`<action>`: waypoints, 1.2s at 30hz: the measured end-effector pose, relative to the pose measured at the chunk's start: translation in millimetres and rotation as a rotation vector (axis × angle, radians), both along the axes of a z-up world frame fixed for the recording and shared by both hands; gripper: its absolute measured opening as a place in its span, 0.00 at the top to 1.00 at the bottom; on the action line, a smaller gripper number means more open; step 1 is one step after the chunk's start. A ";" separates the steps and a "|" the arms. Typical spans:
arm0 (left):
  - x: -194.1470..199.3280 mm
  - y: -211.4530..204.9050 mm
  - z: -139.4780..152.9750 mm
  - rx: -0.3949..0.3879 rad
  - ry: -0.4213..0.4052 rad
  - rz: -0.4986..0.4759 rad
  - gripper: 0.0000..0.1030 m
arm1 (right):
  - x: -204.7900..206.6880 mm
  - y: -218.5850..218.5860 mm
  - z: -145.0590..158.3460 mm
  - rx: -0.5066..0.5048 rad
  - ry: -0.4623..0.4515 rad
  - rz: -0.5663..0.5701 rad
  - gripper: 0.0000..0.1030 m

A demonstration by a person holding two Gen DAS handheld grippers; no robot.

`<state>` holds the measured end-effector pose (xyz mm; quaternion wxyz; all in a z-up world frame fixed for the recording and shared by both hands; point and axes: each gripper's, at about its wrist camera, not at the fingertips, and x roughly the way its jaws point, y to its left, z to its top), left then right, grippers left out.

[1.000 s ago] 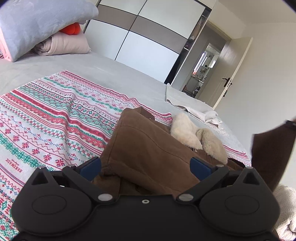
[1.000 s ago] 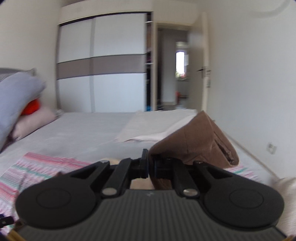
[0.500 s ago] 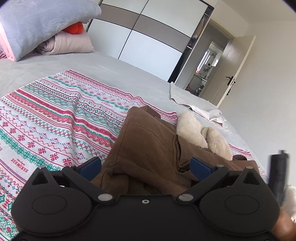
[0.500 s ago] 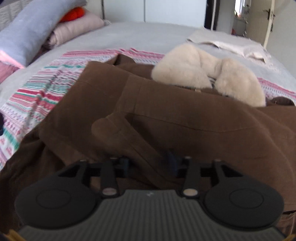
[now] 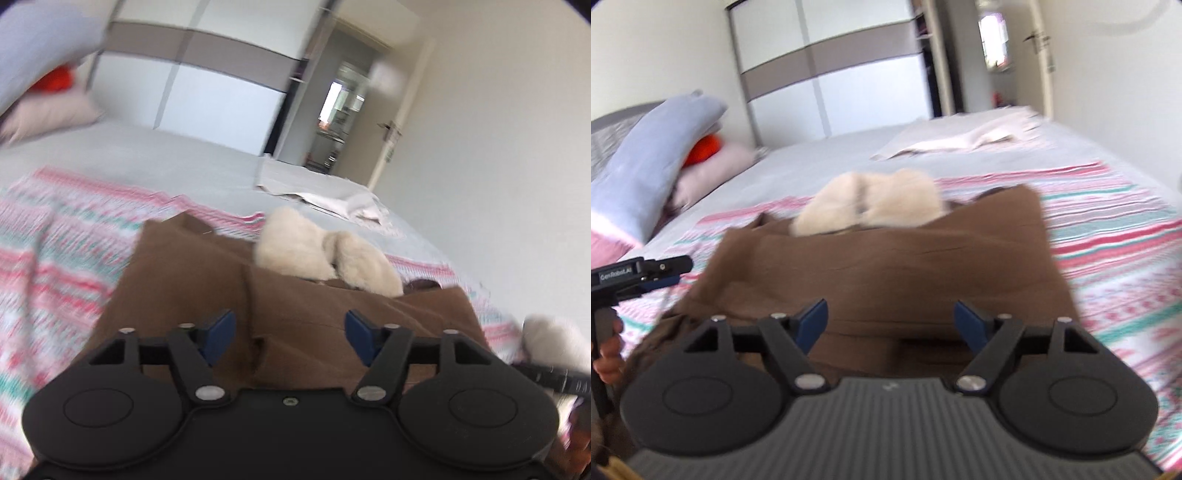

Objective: Fold large clothes
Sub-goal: 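Release the sleeve with the right tool and smooth the folded coat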

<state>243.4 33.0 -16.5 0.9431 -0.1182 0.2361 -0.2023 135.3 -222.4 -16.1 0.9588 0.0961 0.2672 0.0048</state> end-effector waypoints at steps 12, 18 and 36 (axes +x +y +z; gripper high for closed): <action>82.3 -87.2 -4.5 0.238 -0.098 -0.110 0.49 | 128.3 -58.6 0.2 -0.104 -0.031 -0.148 0.65; 103.6 -92.5 -69.0 0.327 -0.004 -0.234 0.49 | 191.8 -86.7 -55.2 -0.204 0.084 -0.222 0.87; 66.0 -68.7 -66.9 0.266 0.032 -0.271 0.47 | 123.4 -31.2 -47.4 -0.267 0.132 0.043 0.54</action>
